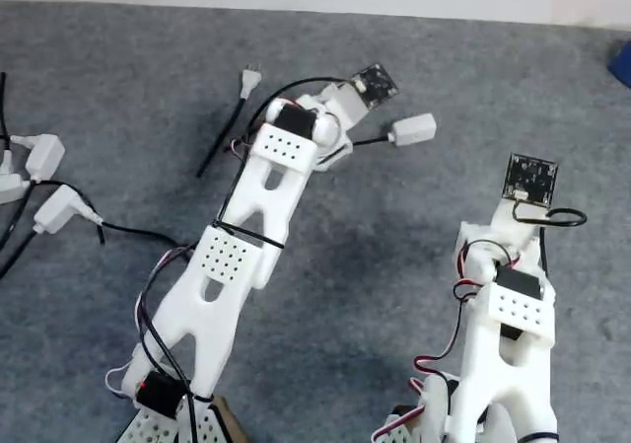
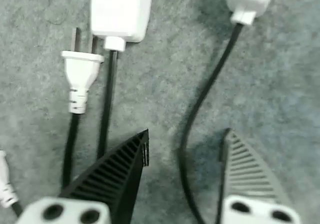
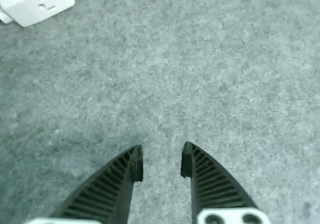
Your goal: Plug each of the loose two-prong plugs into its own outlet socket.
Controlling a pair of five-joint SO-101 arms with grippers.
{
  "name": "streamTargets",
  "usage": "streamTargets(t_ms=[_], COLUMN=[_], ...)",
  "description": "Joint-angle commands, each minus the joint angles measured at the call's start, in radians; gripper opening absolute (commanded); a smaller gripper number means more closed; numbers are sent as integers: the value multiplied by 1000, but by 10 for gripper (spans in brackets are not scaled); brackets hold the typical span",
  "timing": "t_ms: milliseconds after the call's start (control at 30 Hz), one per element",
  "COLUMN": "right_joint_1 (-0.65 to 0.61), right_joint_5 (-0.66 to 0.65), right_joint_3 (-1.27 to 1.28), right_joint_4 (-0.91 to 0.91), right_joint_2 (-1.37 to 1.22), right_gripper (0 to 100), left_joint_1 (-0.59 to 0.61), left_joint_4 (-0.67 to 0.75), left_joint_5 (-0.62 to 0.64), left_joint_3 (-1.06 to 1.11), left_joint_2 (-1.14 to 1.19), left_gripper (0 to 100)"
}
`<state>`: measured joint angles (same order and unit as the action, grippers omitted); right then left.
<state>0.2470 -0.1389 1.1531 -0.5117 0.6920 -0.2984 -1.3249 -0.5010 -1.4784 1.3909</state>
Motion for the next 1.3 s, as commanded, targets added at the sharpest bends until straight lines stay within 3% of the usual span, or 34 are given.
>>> streamTargets(t_ms=[0, 100, 433, 633, 733, 900, 1267], right_joint_1=[10, 10, 10, 7, -15, -33, -120], right_joint_5=[-25, -25, -26, -26, -26, -63, -60], right_joint_3=[5, 7, 5, -36, -142, -286, -312], right_joint_4=[22, 22, 22, -53, -205, -360, -450], right_joint_2=[2, 2, 2, 2, 1, 1, -1], right_gripper=[135, 135, 135, 135, 135, 135, 135], left_joint_1=[24, 31, 28, 25, 39, 58, -81], left_joint_4=[-9, -9, -147, -450, -462, -463, -465], left_joint_5=[5, 5, 9, 14, 117, 189, 233], left_joint_3=[15, 15, 2, -202, -130, 110, 1073], left_joint_2=[-1, 1, -10, -19, -128, -369, -1150], left_gripper=[120, 43, 30, 30, 30, 30, 30])
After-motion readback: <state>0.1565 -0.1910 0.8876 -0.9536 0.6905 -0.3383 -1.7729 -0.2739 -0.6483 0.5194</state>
